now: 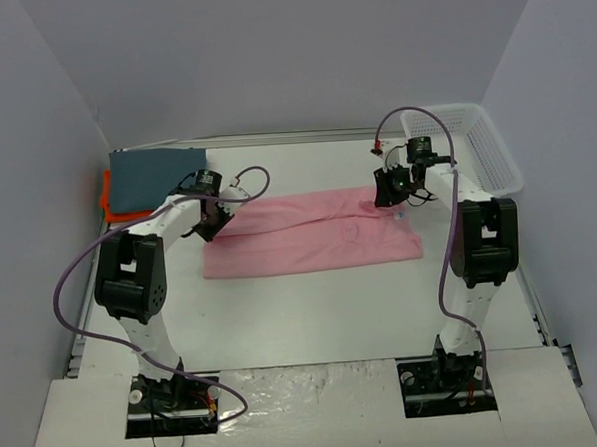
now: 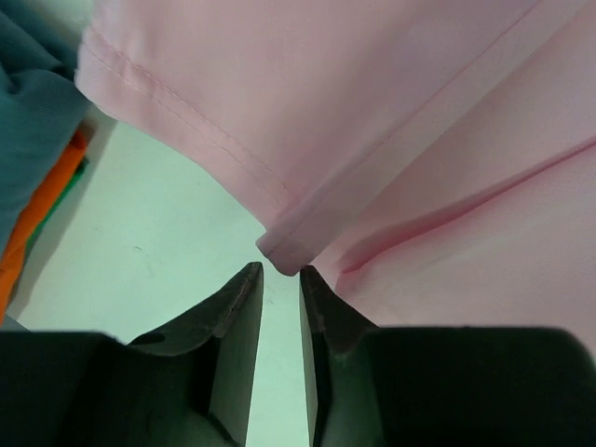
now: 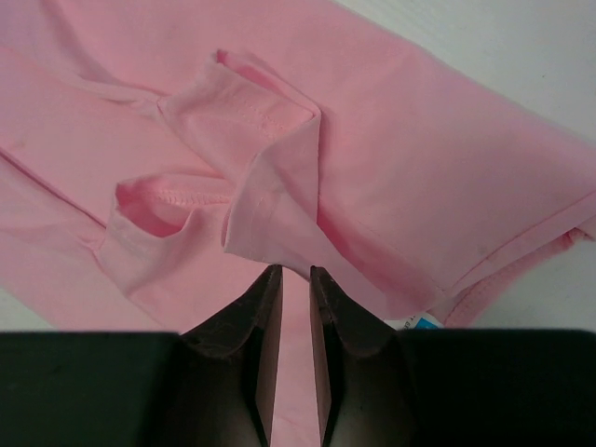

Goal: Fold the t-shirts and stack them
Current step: Fold the other side of the tshirt into a rectangle

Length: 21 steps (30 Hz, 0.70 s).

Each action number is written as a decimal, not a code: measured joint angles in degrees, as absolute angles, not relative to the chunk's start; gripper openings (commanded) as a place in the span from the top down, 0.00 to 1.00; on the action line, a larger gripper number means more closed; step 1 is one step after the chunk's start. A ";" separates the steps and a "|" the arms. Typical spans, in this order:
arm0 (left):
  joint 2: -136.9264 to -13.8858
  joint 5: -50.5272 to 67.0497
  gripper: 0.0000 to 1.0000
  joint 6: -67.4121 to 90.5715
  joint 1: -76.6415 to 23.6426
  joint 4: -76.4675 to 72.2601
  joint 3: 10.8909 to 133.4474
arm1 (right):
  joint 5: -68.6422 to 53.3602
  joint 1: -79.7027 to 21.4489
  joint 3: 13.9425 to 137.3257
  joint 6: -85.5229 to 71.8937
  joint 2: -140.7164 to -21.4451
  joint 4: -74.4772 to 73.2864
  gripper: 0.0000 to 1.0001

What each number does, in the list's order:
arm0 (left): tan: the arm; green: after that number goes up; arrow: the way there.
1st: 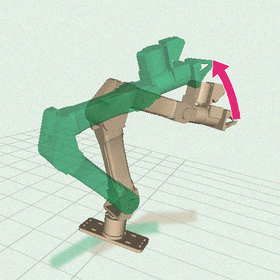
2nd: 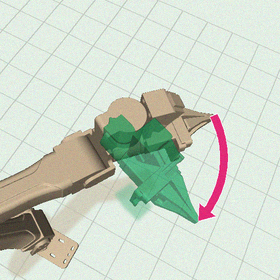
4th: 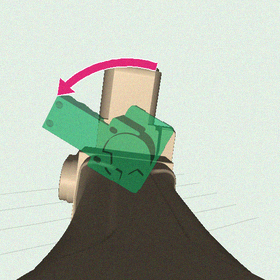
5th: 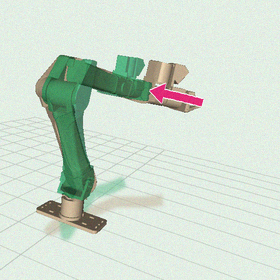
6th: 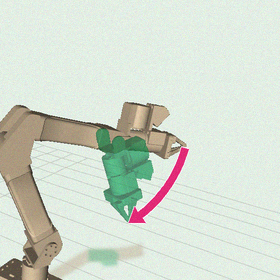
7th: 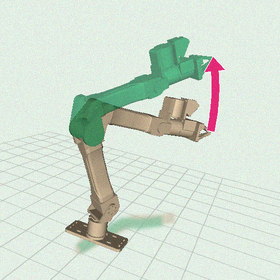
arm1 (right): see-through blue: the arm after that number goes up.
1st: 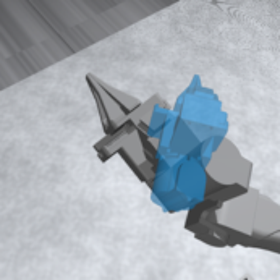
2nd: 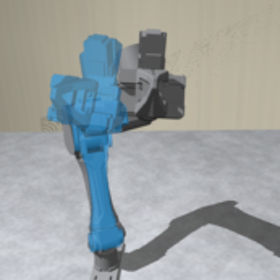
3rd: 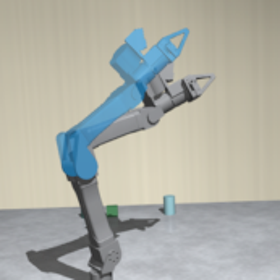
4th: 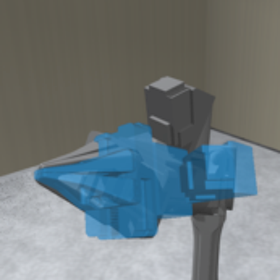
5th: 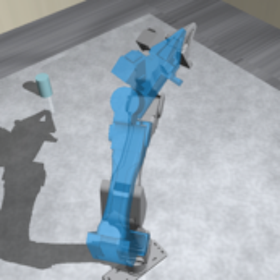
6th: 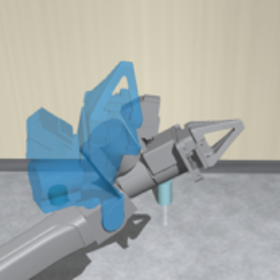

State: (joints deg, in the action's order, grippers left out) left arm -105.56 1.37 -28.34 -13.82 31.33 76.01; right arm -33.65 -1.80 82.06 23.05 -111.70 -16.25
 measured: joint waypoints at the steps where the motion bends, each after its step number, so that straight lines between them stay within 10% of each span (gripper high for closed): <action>1: -105.67 0.89 0.76 -28.60 -13.96 31.29 75.40 | -33.65 -1.80 82.04 23.27 -111.77 -16.80 0.84; 6: -106.19 -0.71 0.57 -30.00 -14.50 31.27 73.76 | -33.65 -1.80 82.11 24.73 -113.19 -18.68 0.79; 21: -99.20 -1.74 0.43 -29.54 -14.57 34.52 74.59 | -33.76 -1.80 83.70 28.25 -113.54 -25.34 0.62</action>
